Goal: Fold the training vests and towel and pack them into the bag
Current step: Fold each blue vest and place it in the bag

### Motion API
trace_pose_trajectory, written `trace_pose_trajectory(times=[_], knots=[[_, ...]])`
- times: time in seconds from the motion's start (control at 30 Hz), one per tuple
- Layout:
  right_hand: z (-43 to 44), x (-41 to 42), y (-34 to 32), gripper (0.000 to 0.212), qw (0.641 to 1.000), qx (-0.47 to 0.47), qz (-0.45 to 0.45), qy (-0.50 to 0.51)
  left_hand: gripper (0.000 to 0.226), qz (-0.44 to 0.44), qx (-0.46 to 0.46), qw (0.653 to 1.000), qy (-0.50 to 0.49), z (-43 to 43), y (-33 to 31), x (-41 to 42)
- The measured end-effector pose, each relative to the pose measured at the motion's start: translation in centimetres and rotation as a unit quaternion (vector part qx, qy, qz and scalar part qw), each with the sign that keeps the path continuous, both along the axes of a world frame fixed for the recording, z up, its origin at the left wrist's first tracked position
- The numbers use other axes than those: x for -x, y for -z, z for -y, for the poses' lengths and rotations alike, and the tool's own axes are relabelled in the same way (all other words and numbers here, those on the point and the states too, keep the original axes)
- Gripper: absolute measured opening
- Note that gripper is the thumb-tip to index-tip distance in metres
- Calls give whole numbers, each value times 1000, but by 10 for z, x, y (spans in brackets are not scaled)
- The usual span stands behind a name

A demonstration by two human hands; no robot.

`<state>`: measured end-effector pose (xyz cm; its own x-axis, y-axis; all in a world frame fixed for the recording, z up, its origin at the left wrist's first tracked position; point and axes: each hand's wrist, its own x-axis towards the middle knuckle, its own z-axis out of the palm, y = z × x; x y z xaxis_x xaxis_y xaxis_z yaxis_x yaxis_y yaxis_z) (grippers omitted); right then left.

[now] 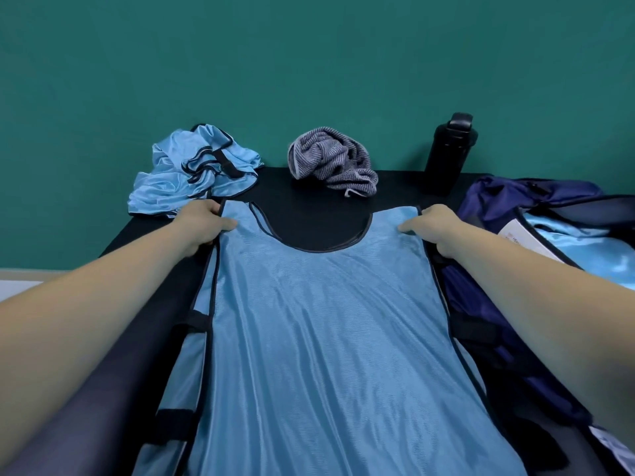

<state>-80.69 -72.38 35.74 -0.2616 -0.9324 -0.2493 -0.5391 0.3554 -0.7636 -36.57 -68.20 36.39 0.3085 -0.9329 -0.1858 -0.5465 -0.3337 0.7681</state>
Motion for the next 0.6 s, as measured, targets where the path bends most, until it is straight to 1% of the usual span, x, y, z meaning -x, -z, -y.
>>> trace_pose_trajectory(times=[0.07,0.13,0.2,0.27,0.33,0.37,0.43,0.5,0.53,0.57,0.6], knots=[[0,-1,-1,40,1000,-2,-17,-12,32,2,0,1000,7,-5,-1,0],[1,-1,1,38,999,-1,-26,-22,36,1,-18,1000,25,-10,-4,1],[0,-3,3,32,999,15,-38,-22,34,32,-29,998,38,-13,-5,1],[0,-4,7,19,999,33,-41,-10,32,66,-12,997,25,-13,-5,1],[-3,-7,7,16,998,45,-52,-7,29,73,5,997,7,-8,-2,-2],[-5,-8,5,18,996,44,-72,-15,29,75,9,997,2,-8,-3,-2],[-8,-12,0,27,990,38,-133,-36,36,98,13,995,-5,-7,-4,-1],[-10,-17,-4,39,986,31,-161,-35,46,175,40,984,-4,-5,-3,-2],[-12,-20,-6,49,986,31,-163,-31,47,214,71,974,4,-2,-2,-3],[-15,-22,-6,59,984,46,-174,-22,42,243,106,964,17,3,-1,-3],[-17,-25,-5,66,975,84,-206,-13,33,261,137,955,35,7,-1,-2]])
